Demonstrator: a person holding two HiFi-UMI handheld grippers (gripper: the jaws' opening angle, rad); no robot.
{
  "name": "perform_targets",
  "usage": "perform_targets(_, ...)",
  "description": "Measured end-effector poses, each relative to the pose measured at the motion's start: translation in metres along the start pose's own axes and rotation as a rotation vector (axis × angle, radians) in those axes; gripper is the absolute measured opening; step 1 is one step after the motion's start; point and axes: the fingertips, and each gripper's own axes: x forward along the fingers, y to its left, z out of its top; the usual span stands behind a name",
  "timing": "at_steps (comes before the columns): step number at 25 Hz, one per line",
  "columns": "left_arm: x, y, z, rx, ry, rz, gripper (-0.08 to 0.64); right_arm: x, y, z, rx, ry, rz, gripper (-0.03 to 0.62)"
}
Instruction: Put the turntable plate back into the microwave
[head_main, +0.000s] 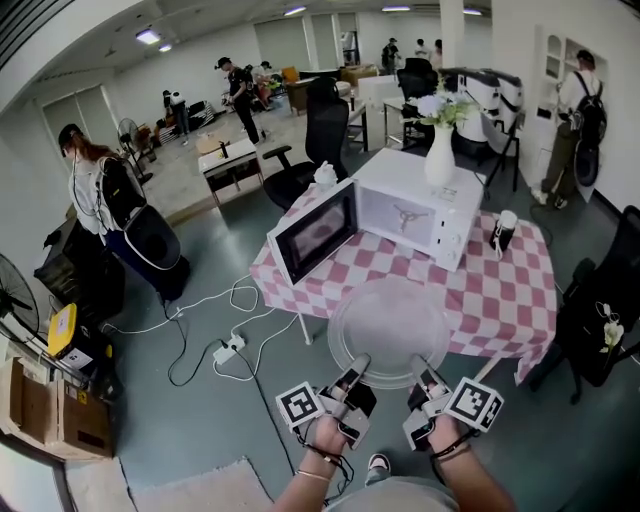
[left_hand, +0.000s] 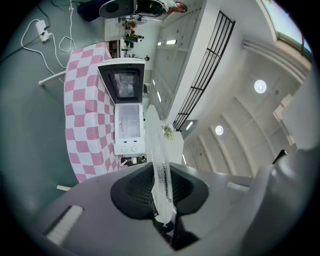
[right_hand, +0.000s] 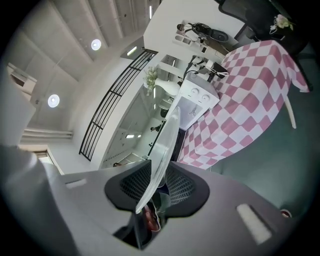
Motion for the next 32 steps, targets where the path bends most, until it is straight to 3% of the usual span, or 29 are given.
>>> perform_targets(8,0.055,0.016,0.022,-0.002,-0.011,0.014,0.041,0.041,-0.014,0.045,0.002,0.016,0.02,0.095)
perform_targets(24,0.112,0.038,0.071,-0.001,0.002,0.04,0.042,0.112,-0.026,0.084,0.008,0.01,0.058,0.095)
perform_targets(32,0.163,0.053,0.123,-0.019,0.039,0.038,0.041,0.171,-0.036,0.113,0.041,-0.01,-0.018,0.095)
